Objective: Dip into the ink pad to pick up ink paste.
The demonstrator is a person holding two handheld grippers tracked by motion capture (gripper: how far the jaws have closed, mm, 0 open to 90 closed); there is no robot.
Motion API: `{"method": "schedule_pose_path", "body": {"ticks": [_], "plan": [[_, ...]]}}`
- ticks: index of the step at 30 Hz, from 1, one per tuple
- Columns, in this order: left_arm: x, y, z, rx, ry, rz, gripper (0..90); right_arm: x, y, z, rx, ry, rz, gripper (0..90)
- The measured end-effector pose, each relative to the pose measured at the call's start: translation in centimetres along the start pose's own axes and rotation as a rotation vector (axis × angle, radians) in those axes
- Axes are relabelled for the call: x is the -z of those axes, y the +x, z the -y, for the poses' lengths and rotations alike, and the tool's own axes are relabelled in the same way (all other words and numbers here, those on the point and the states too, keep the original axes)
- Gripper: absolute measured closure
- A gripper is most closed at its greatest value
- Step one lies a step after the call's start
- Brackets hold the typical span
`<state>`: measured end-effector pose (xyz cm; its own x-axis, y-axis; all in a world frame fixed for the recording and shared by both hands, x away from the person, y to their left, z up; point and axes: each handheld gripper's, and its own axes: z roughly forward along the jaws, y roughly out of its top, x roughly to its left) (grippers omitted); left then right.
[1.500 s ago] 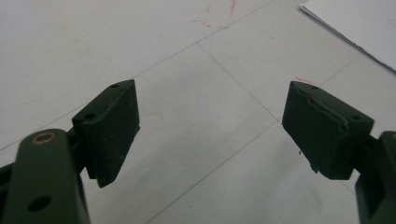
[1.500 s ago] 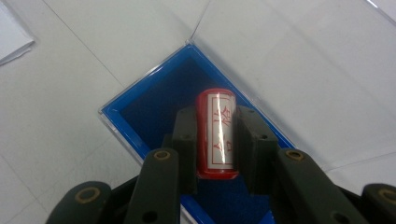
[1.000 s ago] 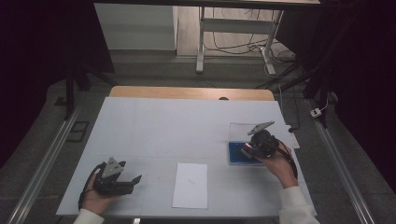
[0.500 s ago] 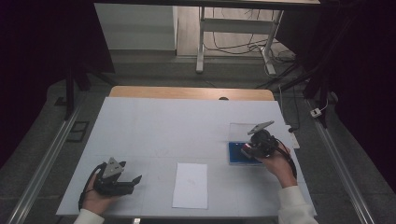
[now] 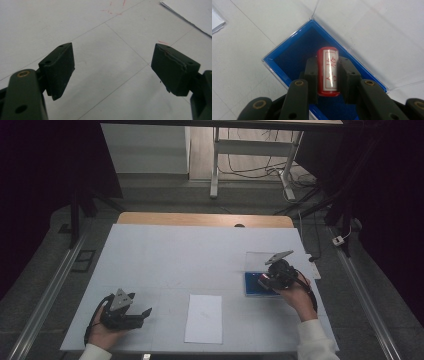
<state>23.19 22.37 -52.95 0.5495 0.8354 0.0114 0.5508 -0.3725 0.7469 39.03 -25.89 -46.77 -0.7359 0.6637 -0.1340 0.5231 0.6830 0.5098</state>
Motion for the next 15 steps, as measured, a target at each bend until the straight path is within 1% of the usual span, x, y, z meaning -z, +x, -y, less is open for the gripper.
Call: {"method": "schedule_pose_path", "body": {"ticks": [6,7,9,10,14,15], "plan": [[0.0,0.0,0.0,-0.004,0.0,-0.007,19.2,0.2,0.0,0.0,0.01,-0.006,0.0,70.2],[0.1,0.0,0.0,-0.006,0.001,-0.01,19.2,0.4,-0.1,0.0,0.017,-0.018,-0.003,70.2],[0.1,0.1,0.1,-0.007,0.003,-0.011,19.2,0.8,-0.4,0.1,0.006,-0.025,-0.021,70.1],[0.0,0.2,0.1,-0.005,0.002,-0.013,19.2,0.9,-0.6,0.2,-0.002,-0.031,-0.019,70.1],[0.0,0.2,0.1,-0.006,0.005,-0.013,19.2,2.4,-1.2,0.5,-0.054,-0.102,-0.028,70.1],[0.0,0.2,0.1,-0.006,0.005,-0.012,19.2,2.8,-1.3,0.6,-0.056,-0.11,-0.024,70.1]]}}
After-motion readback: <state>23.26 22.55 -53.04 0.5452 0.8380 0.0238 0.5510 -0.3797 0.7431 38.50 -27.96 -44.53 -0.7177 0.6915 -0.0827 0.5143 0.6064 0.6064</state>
